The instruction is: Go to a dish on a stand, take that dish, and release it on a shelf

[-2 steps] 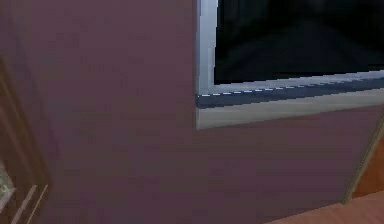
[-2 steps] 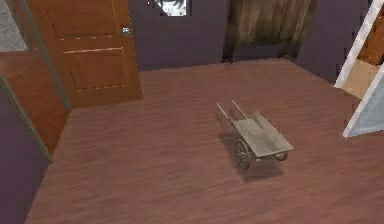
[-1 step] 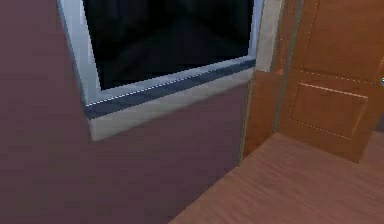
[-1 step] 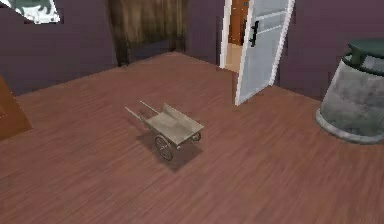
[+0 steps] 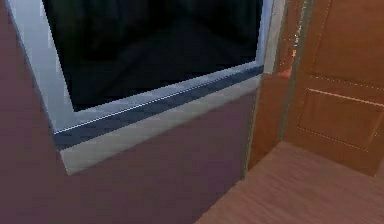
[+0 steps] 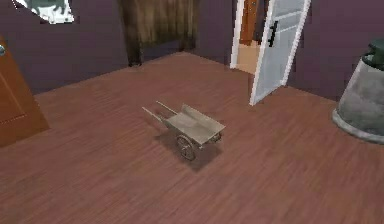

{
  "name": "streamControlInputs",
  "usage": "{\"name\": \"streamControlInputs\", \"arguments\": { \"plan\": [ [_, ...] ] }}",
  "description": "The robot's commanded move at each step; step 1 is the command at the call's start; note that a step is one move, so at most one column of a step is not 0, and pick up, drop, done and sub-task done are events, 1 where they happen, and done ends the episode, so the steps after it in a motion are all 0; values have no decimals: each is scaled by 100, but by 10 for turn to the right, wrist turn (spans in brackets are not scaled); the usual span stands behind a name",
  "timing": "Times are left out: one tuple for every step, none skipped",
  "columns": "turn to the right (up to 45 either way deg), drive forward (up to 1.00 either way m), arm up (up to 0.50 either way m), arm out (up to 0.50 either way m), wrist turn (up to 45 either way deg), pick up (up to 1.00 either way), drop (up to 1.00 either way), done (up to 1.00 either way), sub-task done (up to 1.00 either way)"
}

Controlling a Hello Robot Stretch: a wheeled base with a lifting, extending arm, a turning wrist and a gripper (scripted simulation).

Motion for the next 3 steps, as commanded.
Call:
{"name": "streamControlInputs", "arguments": {
  "plan": [
    [450,0,0,0,0,0,0,0,0],
    [450,0,0,0,0,0,0,0,0],
    [270,0,0,0,0,0,0,0,0]
  ]
}}
